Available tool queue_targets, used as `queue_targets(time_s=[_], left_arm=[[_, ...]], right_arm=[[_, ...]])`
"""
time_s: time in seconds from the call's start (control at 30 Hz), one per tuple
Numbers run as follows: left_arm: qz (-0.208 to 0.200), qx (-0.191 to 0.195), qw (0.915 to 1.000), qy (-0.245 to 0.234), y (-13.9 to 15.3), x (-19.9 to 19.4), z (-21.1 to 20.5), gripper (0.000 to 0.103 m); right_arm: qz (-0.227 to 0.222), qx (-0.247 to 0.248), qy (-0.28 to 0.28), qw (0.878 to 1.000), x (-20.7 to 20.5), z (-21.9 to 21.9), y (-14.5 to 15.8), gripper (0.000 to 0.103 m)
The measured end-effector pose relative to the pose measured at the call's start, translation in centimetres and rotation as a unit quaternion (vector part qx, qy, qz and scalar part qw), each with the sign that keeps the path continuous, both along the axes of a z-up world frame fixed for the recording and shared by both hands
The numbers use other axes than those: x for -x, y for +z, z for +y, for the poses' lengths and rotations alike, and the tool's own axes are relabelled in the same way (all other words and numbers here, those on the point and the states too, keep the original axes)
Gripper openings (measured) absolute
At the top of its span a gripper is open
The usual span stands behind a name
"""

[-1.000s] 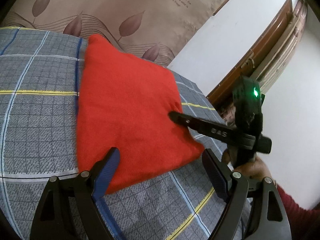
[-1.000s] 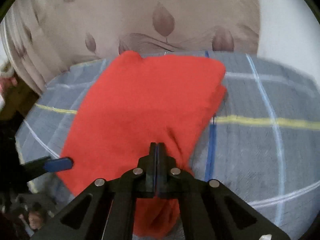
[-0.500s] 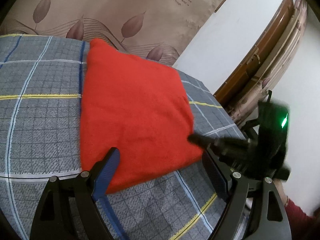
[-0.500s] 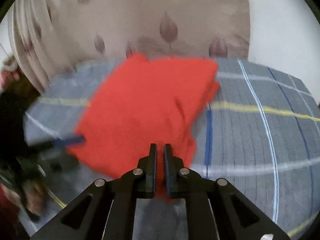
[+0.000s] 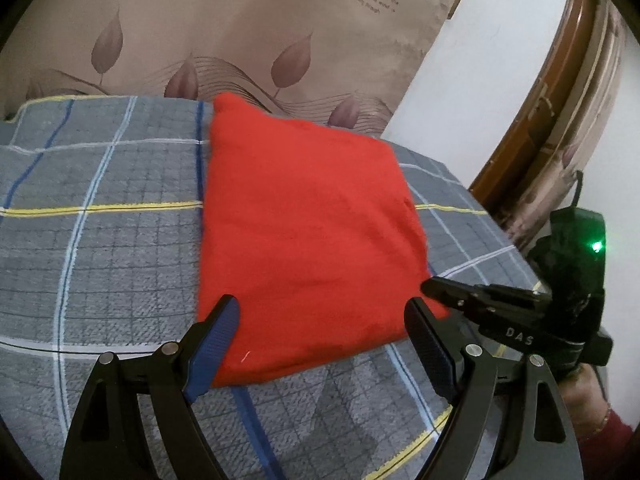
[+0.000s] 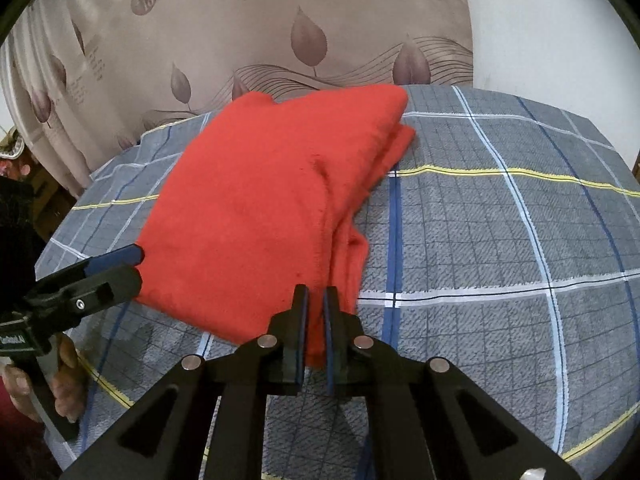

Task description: Fold small clothes

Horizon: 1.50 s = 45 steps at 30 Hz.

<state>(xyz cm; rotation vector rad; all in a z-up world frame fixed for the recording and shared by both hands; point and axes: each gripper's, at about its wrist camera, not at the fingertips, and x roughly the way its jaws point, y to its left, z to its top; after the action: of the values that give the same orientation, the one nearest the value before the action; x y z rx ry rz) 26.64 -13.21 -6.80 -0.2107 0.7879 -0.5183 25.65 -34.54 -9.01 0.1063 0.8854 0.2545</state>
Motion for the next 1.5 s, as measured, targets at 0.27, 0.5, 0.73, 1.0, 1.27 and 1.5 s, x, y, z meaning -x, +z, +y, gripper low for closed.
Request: queue_targets(time_s=[0.27,0.5,0.73,1.0,1.27,1.5], left_arm=[[-0.008,-0.035,0.9992,0.015,0.1,0.4,-0.5,0.087],[-0.055,-0.073,0.9956,0.018,2.4,0.7,0.6,0.092],[0.012,-0.038,0.9972,-0.063,2.2,-6.6,4.4,0.096],[0.100,0.114,0.9804,-0.125,-0.6,-13.1,4.9,0.096],[0.129,0.166,0.9592,-0.190,-1.6,-16.6,3.1,0.096],[0.134,0.203,0.9511,-0.191,-2.0,-17.6,3.5,0.077]], right_arm=[[0.001,-0.008,0.000,1.000,0.1,-0.2,0.0,0.005],[-0.006,-0.064,0.004,0.998,0.6,-1.2,0.5,0.026],[0.000,-0.152,0.003,0.988,-2.9,-5.1,2.2,0.061],[0.061,-0.220,0.015,0.974,-8.2,-6.7,-0.5,0.061],[0.101,-0.255,0.082,0.958,-11.3,-4.8,-1.2,0.065],[0.096,-0.257,0.104,0.956,-13.4,-3.0,-1.2,0.069]])
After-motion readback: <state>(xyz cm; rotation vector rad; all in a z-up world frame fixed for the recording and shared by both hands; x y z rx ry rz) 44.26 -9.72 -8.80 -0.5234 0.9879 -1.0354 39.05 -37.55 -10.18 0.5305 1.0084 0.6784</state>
